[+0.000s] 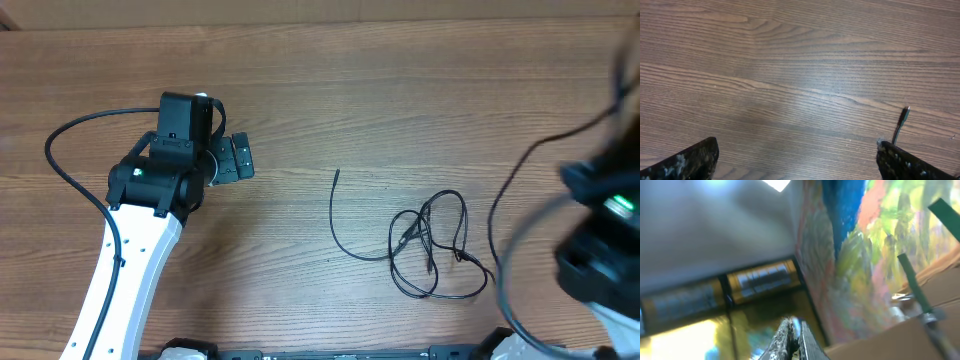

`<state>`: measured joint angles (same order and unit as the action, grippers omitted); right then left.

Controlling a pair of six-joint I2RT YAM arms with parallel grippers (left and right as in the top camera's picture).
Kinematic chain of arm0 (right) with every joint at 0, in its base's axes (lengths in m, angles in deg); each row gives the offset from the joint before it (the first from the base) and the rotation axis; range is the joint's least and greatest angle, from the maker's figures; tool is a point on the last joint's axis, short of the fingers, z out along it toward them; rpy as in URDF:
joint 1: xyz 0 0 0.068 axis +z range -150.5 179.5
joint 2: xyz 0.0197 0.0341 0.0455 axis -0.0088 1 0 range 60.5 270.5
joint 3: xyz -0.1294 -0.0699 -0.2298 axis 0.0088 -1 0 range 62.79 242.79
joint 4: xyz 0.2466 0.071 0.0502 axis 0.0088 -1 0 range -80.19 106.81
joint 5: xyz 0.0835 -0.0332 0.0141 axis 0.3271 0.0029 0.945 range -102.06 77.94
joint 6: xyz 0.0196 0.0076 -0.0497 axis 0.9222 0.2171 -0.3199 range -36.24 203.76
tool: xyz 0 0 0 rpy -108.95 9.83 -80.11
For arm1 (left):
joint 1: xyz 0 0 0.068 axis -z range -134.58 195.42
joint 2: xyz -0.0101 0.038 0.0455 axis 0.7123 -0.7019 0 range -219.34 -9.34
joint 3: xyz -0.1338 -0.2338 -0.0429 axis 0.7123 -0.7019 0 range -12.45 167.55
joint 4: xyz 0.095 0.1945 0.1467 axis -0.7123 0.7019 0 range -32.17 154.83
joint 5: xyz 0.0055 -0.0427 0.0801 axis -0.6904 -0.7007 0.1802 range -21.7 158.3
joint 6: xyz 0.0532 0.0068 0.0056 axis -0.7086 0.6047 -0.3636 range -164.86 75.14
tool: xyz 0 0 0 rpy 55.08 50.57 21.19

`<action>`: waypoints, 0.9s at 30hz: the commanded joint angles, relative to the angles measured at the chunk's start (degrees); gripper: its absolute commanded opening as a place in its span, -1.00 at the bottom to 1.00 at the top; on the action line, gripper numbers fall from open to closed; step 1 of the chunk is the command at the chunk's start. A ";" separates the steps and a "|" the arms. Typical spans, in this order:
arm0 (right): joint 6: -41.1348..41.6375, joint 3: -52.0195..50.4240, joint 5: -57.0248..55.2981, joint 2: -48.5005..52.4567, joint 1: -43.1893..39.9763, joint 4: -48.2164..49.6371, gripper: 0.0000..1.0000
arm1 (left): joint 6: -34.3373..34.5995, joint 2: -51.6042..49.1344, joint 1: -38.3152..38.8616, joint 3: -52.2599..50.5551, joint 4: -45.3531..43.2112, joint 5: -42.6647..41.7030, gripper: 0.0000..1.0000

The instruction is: Untangle cables

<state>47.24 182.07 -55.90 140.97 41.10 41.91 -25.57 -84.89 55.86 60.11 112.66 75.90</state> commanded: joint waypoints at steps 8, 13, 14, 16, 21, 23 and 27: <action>-3.21 0.42 -15.23 5.66 -1.22 -19.91 -0.92 | -0.63 -0.11 -0.28 0.46 0.00 0.70 1.00; 13.66 0.42 -15.21 5.64 -1.25 -36.33 -0.93 | -0.63 -0.11 -0.28 0.46 -0.02 0.70 1.00; 13.84 0.42 -14.99 5.64 -1.25 -35.58 -0.93 | -0.66 -0.11 -0.28 0.46 0.00 0.70 1.00; 13.64 0.44 -14.75 5.44 -1.22 -31.82 -0.93 | -0.66 -0.11 -0.28 0.46 0.00 0.68 1.00; 4.85 0.44 -14.29 3.98 -1.25 -14.56 -0.92 | -0.66 -0.11 -0.28 0.46 0.00 0.70 1.00; -2.73 0.44 -12.33 3.50 -1.25 -3.56 -0.92 | -0.66 -0.11 -0.28 0.46 0.00 0.70 1.00; -12.09 0.44 -7.04 2.38 -1.25 10.40 -0.92 | -0.66 -0.11 -0.28 0.46 -0.02 0.70 1.00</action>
<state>44.56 181.66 -67.44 145.25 39.99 47.64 -25.57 -84.89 55.86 60.13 112.66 75.90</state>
